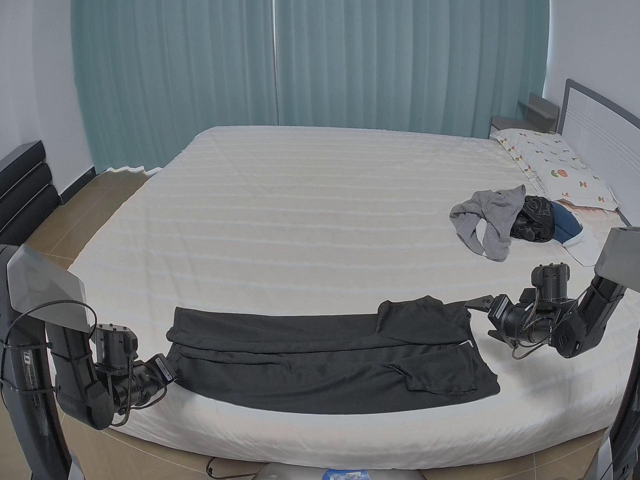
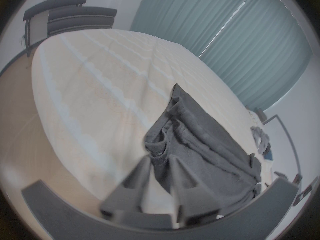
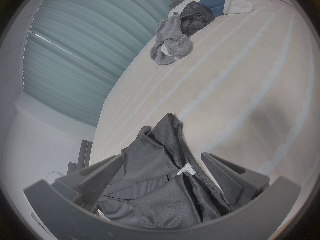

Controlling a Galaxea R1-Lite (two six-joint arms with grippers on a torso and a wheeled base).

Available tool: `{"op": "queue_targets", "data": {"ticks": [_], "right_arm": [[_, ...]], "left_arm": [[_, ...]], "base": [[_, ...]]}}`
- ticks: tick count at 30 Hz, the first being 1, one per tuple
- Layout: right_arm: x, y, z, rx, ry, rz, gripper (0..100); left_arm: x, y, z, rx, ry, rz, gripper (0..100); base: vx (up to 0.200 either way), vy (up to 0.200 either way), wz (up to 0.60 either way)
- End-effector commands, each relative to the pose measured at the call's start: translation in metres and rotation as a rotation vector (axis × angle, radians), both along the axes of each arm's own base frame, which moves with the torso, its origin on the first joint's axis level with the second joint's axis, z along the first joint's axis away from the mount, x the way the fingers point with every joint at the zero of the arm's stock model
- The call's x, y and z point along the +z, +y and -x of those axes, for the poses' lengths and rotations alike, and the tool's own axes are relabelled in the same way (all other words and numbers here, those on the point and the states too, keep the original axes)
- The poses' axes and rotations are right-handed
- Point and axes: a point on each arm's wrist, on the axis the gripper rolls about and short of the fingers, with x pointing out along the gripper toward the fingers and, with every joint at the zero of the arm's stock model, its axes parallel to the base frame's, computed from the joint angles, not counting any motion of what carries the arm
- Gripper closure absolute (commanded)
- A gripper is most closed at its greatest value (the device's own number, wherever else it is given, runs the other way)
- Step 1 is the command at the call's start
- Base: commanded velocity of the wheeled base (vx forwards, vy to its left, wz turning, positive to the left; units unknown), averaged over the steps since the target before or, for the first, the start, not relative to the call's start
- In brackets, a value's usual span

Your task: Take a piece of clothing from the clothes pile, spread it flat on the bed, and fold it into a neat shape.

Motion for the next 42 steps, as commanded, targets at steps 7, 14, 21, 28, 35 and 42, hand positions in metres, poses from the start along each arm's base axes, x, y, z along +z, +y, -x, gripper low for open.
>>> {"op": "queue_targets", "data": {"ticks": [7,14,21,28,35,42], "right_arm": [[0.0,0.002,0.001,0.007,0.003,0.001,0],[0.0,0.002,0.0,0.007,0.0,0.001,0],[0.0,0.002,0.0,0.007,0.0,0.001,0],[0.001,0.002,0.0,0.007,-0.003,0.001,0],[0.0,0.003,0.0,0.008,0.0,0.0,0],[0.001,0.004,0.001,0.012,0.001,-0.002,0]], "left_arm": [[-0.001,0.001,0.018,-0.039,0.059,-0.129,100],[0.001,0.001,0.02,-0.051,0.057,-0.143,100],[0.008,0.002,0.019,-0.045,0.023,-0.143,0],[0.03,0.013,0.012,0.002,-0.084,-0.133,0],[0.055,0.007,-0.006,0.029,-0.231,-0.073,0],[0.051,-0.03,-0.011,-0.061,-0.227,0.014,0]], "base": [[0.0,0.0,0.0],[0.0,0.0,0.0],[0.0,0.0,0.0],[0.0,0.0,0.0],[0.0,0.0,0.0],[0.0,0.0,0.0]]}}
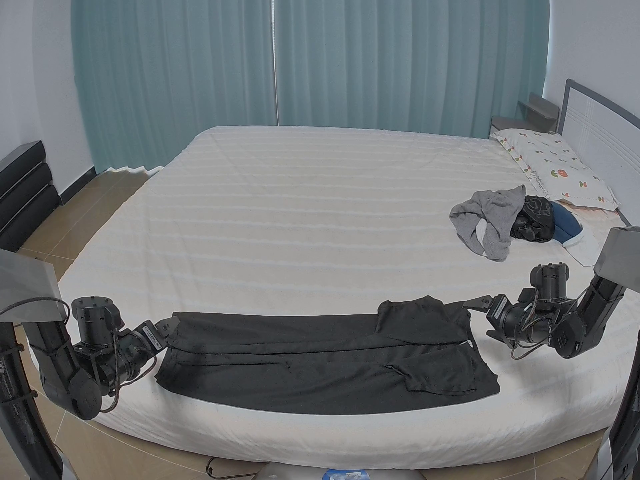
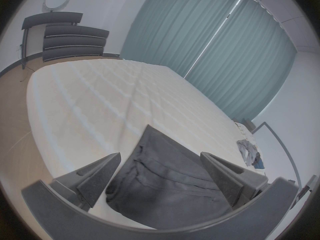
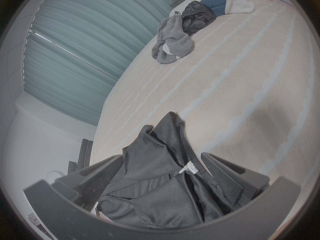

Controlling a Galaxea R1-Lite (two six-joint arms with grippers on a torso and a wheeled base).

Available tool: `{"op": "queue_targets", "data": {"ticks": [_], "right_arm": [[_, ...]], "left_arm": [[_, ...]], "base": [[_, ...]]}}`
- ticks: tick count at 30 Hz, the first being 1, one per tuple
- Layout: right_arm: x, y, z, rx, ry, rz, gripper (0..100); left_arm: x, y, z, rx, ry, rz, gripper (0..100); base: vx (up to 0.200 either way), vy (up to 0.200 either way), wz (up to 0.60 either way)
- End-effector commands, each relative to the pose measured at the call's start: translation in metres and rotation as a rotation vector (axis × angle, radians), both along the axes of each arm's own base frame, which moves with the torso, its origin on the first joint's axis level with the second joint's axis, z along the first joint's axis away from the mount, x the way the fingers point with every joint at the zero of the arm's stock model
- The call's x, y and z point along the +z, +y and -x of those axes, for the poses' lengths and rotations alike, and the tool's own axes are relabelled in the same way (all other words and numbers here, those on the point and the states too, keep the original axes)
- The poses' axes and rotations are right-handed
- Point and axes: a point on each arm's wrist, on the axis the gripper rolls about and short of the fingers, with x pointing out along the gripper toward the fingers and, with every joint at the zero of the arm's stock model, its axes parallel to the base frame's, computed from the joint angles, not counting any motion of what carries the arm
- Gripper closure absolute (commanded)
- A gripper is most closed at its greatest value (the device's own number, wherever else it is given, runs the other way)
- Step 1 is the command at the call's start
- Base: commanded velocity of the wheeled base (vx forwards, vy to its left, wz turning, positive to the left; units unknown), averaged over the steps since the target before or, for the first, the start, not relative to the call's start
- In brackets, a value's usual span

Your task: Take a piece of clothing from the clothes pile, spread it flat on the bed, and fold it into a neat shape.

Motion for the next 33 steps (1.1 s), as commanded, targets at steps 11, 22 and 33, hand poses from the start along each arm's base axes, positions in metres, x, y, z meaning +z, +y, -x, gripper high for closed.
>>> {"op": "queue_targets", "data": {"ticks": [11,22,33], "right_arm": [[-0.001,0.005,0.002,0.015,0.005,0.003,0],[-0.002,0.008,0.003,0.024,0.009,0.004,0],[-0.002,0.01,0.003,0.028,0.011,0.005,0]], "left_arm": [[-0.034,-0.04,-0.004,-0.108,0.11,0.052,0],[-0.042,-0.043,-0.02,-0.071,0.103,0.126,0],[-0.038,-0.056,-0.01,-0.109,0.116,0.14,0]], "base": [[0.0,0.0,0.0],[0.0,0.0,0.0],[0.0,0.0,0.0]]}}
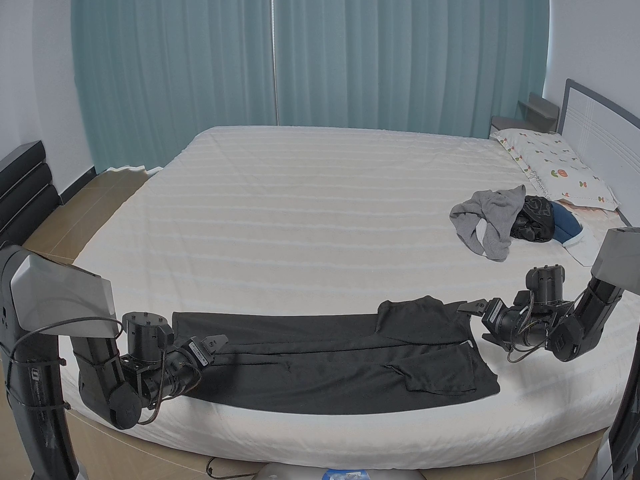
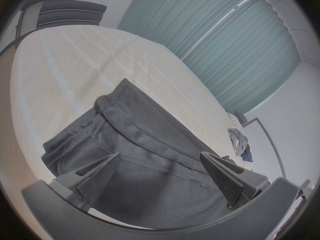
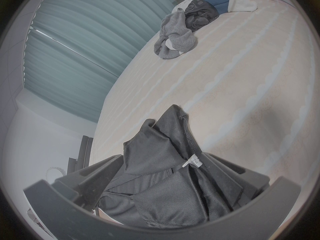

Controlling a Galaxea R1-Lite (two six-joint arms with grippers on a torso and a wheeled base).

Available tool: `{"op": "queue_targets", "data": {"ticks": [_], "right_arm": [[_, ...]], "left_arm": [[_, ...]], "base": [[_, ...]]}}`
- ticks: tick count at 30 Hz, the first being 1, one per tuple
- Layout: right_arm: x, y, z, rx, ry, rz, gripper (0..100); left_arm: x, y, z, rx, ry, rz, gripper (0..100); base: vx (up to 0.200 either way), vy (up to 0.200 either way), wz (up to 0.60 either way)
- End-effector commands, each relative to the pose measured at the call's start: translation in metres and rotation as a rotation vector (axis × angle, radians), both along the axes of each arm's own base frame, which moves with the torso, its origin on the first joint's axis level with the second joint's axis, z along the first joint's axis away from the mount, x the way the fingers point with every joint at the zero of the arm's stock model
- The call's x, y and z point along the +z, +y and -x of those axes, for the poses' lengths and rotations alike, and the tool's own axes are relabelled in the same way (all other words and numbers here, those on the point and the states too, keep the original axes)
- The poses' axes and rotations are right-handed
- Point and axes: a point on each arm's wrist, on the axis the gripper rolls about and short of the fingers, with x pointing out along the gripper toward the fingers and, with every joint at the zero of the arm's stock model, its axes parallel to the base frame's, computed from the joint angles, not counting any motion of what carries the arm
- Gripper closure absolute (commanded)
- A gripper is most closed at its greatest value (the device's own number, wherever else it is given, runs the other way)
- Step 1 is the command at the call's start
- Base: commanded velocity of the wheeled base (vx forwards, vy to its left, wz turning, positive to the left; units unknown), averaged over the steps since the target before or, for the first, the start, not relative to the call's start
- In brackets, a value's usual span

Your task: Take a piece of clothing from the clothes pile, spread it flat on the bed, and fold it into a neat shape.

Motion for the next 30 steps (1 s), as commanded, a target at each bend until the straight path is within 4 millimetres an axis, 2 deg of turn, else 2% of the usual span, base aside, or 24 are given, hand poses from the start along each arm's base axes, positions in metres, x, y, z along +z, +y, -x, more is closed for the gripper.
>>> {"op": "queue_targets", "data": {"ticks": [1,8,12,17,30], "right_arm": [[-0.001,0.0,0.0,0.002,0.004,0.0,0],[-0.001,0.0,0.0,0.0,0.002,0.001,0],[-0.001,0.0,0.0,-0.001,0.003,0.002,0],[-0.001,0.001,0.0,0.0,0.005,0.003,0],[-0.002,0.001,0.001,0.0,0.006,0.004,0]], "left_arm": [[-0.001,-0.005,0.002,-0.018,0.004,0.001,0],[-0.011,-0.004,-0.001,-0.01,0.03,-0.008,0],[-0.019,0.0,-0.009,0.009,0.035,-0.011,0],[-0.016,0.011,-0.023,0.058,-0.007,0.002,0],[-0.005,0.041,-0.04,0.17,-0.071,0.024,0]], "base": [[0.0,0.0,0.0],[0.0,0.0,0.0],[0.0,0.0,0.0],[0.0,0.0,0.0],[0.0,0.0,0.0]]}}
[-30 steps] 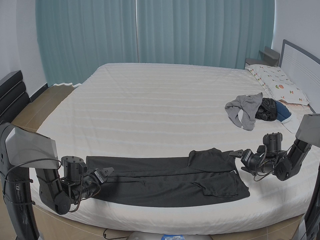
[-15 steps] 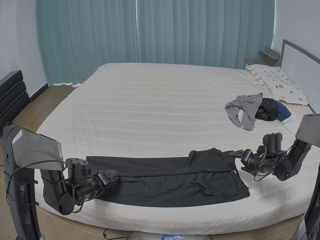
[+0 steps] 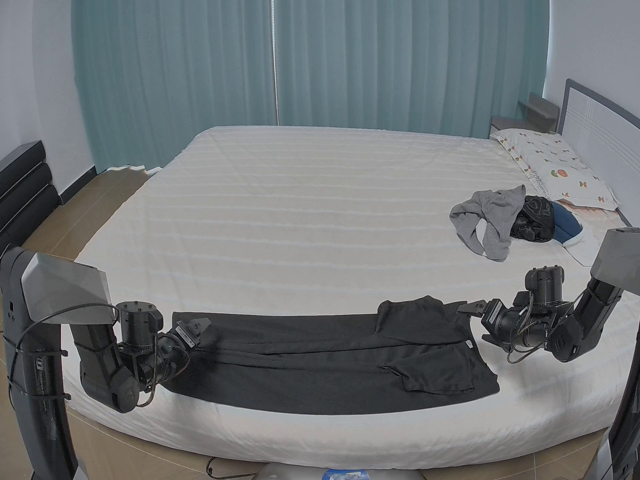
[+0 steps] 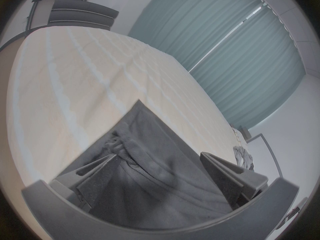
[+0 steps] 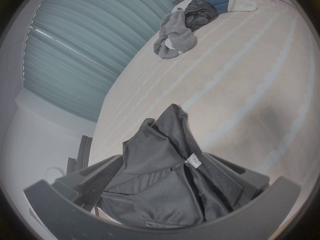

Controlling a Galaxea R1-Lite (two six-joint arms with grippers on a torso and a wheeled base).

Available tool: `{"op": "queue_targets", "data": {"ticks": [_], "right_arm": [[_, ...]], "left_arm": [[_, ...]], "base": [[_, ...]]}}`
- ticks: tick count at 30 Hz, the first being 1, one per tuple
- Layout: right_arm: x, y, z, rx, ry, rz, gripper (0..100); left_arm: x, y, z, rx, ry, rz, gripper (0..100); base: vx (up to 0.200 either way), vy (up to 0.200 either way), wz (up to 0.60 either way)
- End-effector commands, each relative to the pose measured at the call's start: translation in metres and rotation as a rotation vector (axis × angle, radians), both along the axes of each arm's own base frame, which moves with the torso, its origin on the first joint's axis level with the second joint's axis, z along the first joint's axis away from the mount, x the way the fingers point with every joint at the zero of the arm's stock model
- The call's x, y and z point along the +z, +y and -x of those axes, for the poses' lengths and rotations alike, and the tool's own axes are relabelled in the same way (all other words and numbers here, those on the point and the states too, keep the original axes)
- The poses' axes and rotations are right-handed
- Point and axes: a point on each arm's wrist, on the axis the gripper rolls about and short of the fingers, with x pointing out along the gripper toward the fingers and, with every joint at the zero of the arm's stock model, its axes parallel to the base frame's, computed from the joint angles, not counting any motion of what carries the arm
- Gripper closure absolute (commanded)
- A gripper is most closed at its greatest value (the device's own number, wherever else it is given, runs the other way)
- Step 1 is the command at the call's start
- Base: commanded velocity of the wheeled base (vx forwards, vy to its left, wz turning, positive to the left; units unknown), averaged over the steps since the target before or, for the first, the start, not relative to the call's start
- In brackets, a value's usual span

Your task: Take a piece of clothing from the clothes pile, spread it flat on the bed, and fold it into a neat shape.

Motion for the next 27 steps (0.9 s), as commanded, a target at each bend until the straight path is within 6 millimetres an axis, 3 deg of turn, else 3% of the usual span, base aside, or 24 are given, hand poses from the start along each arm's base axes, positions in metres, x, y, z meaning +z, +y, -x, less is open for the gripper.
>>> {"op": "queue_targets", "data": {"ticks": [1,11,21,27], "right_arm": [[-0.001,0.0,0.0,0.001,0.002,0.0,0],[0.001,0.002,0.001,0.006,-0.001,0.0,0],[0.015,0.002,0.009,0.011,-0.031,-0.002,0],[0.005,0.009,0.014,0.059,0.007,0.019,0]], "left_arm": [[0.002,0.007,-0.006,0.026,-0.022,0.002,0],[-0.004,0.015,-0.012,0.05,-0.017,0.002,0],[-0.003,0.041,-0.018,0.131,-0.039,0.005,0],[-0.001,0.055,-0.02,0.153,-0.047,0.021,0]], "base": [[0.0,0.0,0.0],[0.0,0.0,0.0],[0.0,0.0,0.0],[0.0,0.0,0.0]]}}
